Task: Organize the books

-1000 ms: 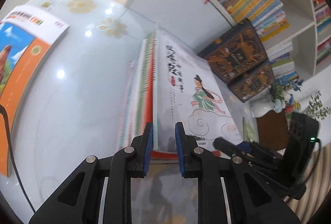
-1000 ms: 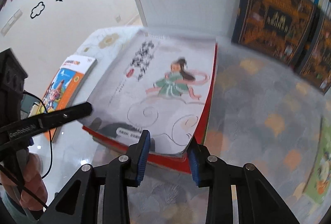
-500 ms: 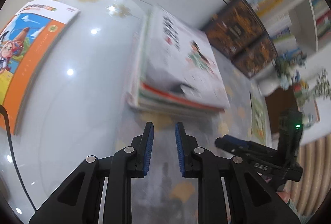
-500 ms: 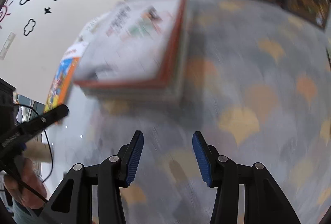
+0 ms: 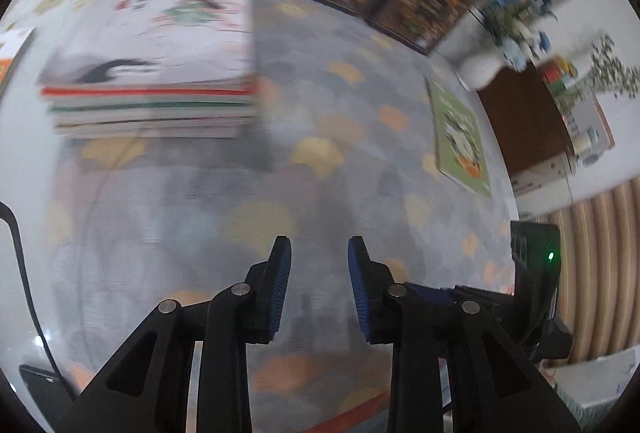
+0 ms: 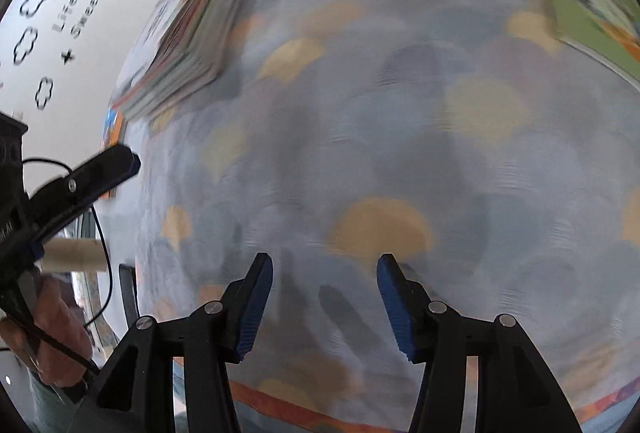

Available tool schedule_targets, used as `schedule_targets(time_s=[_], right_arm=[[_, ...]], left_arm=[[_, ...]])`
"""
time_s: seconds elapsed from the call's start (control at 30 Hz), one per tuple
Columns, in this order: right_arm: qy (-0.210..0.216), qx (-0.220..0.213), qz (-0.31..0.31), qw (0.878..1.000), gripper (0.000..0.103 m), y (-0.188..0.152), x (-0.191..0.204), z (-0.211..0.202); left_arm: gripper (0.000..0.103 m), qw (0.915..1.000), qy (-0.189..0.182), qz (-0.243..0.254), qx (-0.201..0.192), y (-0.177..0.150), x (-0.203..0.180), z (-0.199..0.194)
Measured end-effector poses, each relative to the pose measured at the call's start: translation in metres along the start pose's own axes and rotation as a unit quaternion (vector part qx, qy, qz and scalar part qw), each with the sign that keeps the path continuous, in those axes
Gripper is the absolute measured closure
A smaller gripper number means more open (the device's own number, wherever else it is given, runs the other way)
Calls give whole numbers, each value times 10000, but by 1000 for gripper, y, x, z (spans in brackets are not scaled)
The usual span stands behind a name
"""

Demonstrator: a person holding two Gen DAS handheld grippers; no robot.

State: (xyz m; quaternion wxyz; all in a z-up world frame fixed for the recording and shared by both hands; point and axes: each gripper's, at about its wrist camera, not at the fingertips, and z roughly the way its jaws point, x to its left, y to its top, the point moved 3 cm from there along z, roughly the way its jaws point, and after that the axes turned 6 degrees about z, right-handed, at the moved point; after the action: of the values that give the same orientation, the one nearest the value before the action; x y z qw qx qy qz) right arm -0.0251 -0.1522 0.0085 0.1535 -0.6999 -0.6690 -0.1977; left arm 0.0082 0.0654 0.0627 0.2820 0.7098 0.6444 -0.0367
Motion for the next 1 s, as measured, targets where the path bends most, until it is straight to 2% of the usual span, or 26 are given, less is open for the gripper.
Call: schedule_targets(time_s=[0.37,0.67,0.83,1.0], right_arm=[[278,-107,629,9976,50,19,-101,-55],[181,-247,552,9980,47,37,-155,-88],[131,-269,399,9988,47,41,-173,-98],[46,-331,531,9980,46,61,-201,-102]], left_arm=[[76,9992,2,357,202,-4,-102,34],[76,9990,-46,420,151,5,-164,68],[76,9983,-71,482,313,18,-185,100],[76,9966,-9,679,464,41,-200,135]])
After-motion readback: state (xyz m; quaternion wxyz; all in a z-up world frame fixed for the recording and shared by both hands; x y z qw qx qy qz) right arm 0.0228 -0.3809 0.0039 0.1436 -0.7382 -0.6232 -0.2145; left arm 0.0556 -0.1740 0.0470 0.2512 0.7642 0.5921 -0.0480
